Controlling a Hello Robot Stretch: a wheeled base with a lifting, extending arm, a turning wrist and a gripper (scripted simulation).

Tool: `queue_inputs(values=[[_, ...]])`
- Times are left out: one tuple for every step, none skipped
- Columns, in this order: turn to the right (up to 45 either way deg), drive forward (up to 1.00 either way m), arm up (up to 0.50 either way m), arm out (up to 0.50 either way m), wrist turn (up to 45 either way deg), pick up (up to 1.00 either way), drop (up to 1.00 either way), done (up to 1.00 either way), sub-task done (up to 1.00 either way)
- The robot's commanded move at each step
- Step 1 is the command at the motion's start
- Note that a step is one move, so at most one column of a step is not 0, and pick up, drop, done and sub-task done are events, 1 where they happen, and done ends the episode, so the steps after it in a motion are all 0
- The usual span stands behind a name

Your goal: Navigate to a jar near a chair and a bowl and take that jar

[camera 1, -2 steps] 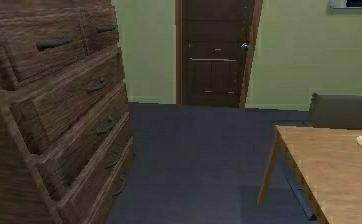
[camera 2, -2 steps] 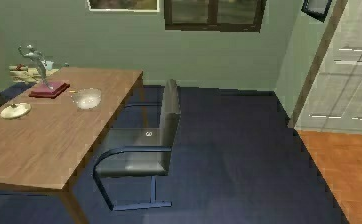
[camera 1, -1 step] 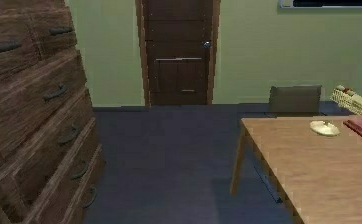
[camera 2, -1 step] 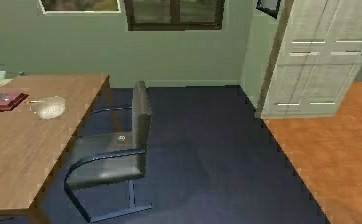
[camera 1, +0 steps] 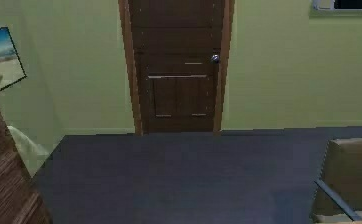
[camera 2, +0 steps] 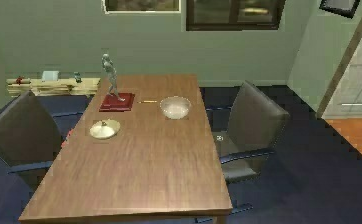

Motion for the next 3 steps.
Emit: queue_inputs(values=[[-18.0, 0.0, 0.0, 0.0, 0.0, 0.0, 0.0, 0.0, 0.0], [45.0, 0.0, 0.0, 0.0, 0.0, 0.0, 0.0, 0.0, 0.0], [45.0, 0.0, 0.0, 0.0, 0.0, 0.0, 0.0, 0.0, 0.0]])
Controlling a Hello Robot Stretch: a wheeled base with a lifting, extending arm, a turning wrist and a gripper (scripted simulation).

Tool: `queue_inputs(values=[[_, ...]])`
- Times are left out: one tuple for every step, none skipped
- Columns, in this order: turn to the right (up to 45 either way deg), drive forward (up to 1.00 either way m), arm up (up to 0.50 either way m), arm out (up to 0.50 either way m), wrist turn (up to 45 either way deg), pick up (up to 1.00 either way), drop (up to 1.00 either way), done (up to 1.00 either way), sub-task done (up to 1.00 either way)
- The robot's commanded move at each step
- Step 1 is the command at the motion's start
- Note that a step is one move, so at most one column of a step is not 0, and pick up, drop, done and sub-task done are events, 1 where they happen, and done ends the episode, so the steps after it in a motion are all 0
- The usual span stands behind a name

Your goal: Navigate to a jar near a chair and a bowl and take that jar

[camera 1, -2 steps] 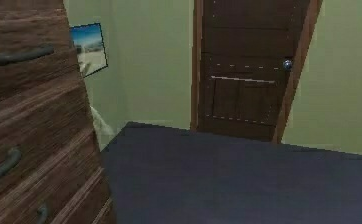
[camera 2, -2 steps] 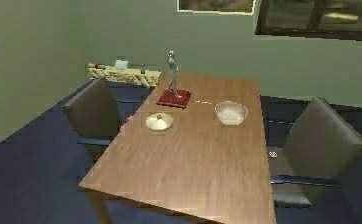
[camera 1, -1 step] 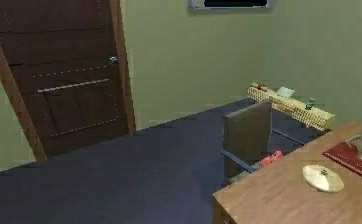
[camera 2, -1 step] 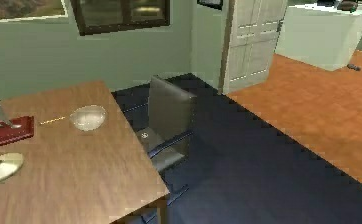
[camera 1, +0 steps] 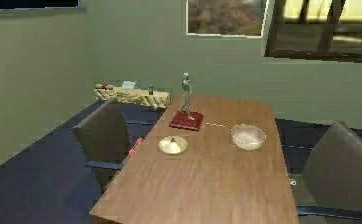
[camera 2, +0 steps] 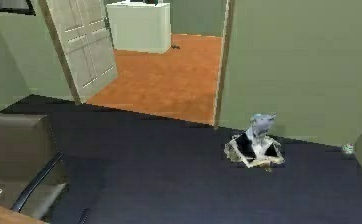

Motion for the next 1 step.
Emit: queue_inputs(values=[[33.0, 0.0, 0.0, 0.0, 0.0, 0.0, 0.0, 0.0, 0.0]])
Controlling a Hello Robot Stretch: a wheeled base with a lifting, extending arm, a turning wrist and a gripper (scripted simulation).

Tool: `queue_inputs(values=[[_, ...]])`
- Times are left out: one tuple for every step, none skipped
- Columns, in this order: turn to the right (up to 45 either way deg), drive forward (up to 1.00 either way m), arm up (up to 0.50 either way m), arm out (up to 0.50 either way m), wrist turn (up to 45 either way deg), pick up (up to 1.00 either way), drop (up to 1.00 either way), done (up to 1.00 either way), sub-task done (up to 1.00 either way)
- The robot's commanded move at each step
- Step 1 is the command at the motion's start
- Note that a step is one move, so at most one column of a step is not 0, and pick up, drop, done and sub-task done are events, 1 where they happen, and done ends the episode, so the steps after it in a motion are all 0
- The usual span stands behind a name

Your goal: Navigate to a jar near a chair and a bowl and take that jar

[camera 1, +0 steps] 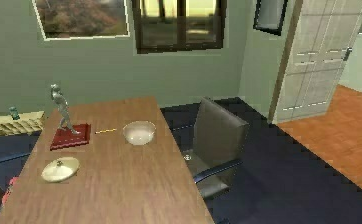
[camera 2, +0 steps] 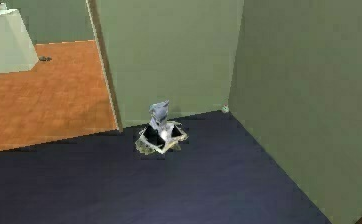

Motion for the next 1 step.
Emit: queue_inputs(values=[[0.0, 0.15, 0.0, 0.0, 0.0, 0.0, 0.0, 0.0, 0.0]])
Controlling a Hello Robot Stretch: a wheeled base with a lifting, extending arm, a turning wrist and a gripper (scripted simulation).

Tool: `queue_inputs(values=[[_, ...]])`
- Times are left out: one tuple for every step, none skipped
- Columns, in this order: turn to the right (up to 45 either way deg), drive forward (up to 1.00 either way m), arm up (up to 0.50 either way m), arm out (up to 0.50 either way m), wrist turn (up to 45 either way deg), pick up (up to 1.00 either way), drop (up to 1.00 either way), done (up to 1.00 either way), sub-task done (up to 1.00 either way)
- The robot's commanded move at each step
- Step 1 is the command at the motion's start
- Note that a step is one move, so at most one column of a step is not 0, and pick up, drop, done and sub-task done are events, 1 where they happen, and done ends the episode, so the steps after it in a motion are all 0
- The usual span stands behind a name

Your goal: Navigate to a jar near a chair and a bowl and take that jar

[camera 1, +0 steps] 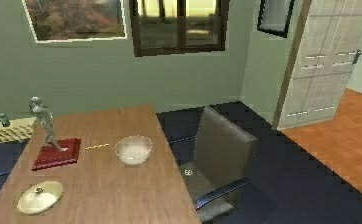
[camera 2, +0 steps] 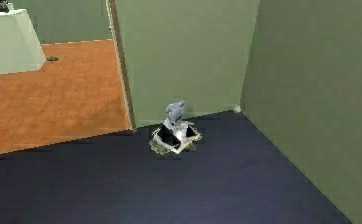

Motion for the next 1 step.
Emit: queue_inputs(values=[[-45.0, 0.0, 0.0, 0.0, 0.0, 0.0, 0.0, 0.0, 0.0]])
